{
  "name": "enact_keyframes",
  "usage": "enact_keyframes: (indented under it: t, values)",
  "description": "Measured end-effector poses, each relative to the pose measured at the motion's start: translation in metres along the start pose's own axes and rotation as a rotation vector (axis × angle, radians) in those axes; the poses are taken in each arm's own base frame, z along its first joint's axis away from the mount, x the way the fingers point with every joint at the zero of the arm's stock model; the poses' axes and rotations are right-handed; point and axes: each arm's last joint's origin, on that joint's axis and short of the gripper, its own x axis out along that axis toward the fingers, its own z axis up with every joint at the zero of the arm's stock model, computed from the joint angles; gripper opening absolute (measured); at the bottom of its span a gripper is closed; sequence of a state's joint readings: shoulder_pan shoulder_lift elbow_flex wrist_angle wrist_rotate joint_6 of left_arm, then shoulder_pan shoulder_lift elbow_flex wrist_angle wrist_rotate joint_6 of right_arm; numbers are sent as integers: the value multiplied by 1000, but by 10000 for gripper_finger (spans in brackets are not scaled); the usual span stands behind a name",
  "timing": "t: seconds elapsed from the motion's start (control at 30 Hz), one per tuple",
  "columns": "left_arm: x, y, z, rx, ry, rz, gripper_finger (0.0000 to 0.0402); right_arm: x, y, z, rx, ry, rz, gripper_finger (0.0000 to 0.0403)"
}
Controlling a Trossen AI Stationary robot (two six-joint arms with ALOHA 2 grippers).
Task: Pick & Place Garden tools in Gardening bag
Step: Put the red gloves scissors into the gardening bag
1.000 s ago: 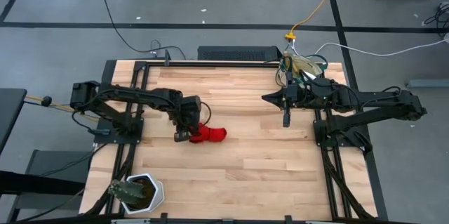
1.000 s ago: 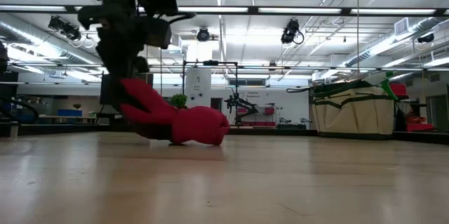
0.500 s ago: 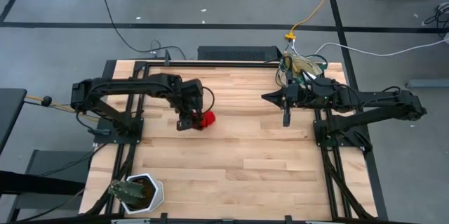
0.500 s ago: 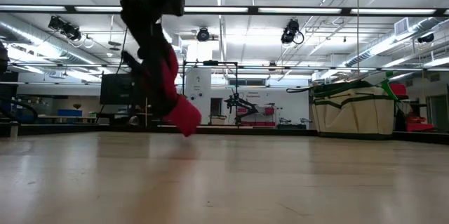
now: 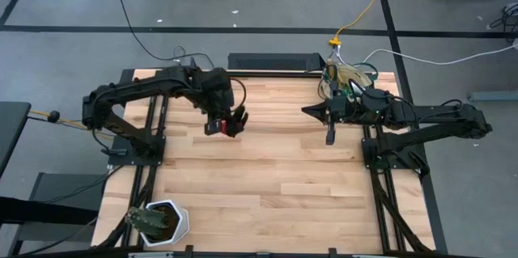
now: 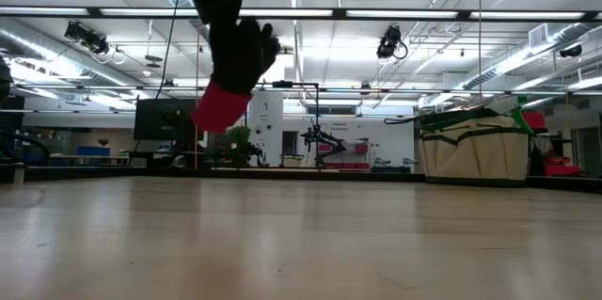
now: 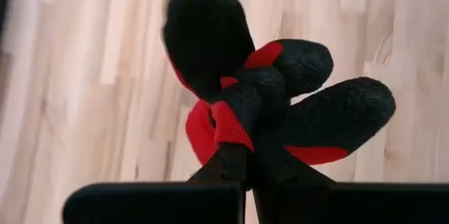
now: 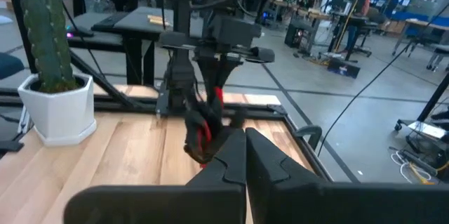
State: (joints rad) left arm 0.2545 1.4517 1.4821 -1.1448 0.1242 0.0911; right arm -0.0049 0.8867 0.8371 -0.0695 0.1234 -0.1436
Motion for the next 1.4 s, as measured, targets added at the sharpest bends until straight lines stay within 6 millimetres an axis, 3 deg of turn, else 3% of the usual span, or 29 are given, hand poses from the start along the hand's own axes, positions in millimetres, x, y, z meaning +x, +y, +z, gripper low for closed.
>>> enact_keyframes:
  t: [0.33,0.7,0.97,1.4]
  values:
    - [-47,10,19,-8,-162,40,6,-1,-2,12,-28,-121,-20,1]
    - [-88,18,30,-10,-314,88,6,-2,-5,20,-11,-199,-92,37]
    - [-95,19,36,4,-389,102,5,-3,-7,23,17,-232,-143,83]
    - [-99,19,44,20,-478,88,5,-3,-13,24,140,-250,-189,195]
